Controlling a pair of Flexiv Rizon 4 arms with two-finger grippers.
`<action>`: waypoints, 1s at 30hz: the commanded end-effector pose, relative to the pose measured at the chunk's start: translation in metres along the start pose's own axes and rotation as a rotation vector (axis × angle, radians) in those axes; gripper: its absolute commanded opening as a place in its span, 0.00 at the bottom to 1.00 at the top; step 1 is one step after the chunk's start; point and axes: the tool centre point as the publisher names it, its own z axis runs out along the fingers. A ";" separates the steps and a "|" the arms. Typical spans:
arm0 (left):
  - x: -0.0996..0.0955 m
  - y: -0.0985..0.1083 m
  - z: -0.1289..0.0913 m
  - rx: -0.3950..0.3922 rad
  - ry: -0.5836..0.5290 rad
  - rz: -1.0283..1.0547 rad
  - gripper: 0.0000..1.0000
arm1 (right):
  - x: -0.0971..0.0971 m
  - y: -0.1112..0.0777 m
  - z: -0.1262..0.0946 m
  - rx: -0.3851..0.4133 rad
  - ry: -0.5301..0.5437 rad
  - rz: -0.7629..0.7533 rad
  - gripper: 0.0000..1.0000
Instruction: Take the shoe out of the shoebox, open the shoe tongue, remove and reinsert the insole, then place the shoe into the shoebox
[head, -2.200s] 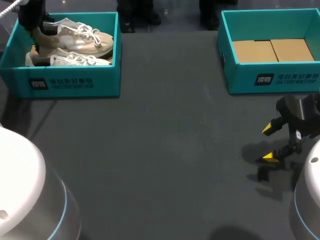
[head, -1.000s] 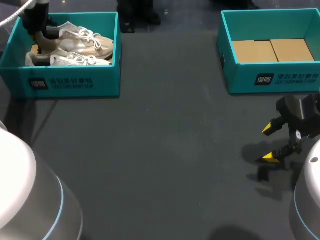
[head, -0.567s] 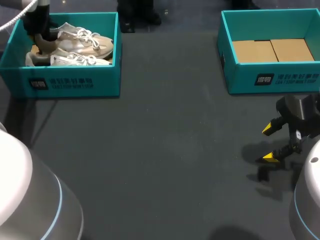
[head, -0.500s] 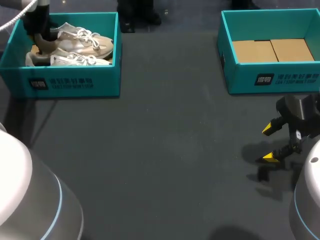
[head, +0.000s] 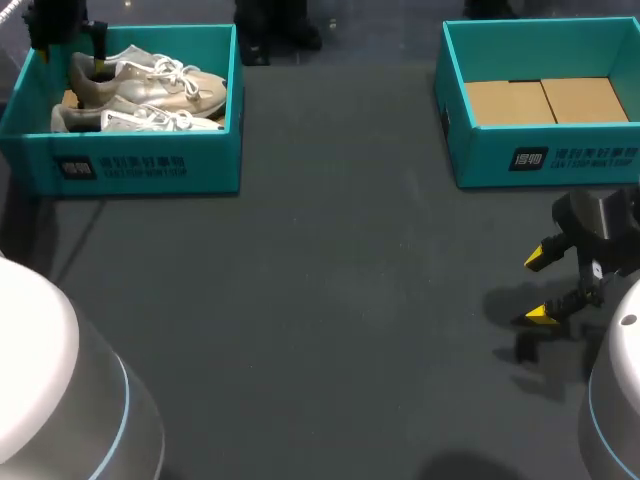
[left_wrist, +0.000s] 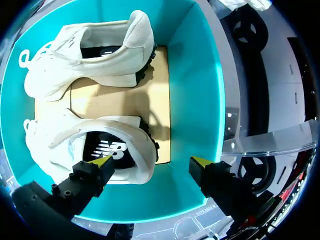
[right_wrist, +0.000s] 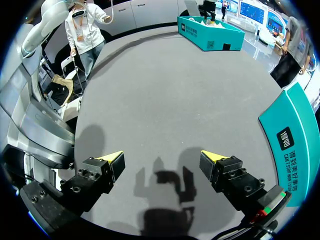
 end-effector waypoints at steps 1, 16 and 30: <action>0.004 -0.039 -0.038 -0.046 -0.014 0.002 1.00 | 0.002 0.000 -0.001 0.002 -0.003 0.001 1.00; 0.021 -0.116 -0.082 -0.007 -0.102 -0.028 1.00 | 0.002 0.000 -0.001 0.002 -0.003 0.001 1.00; 0.022 -0.145 -0.073 0.050 -0.123 -0.090 1.00 | 0.002 0.000 -0.001 0.002 -0.003 0.001 1.00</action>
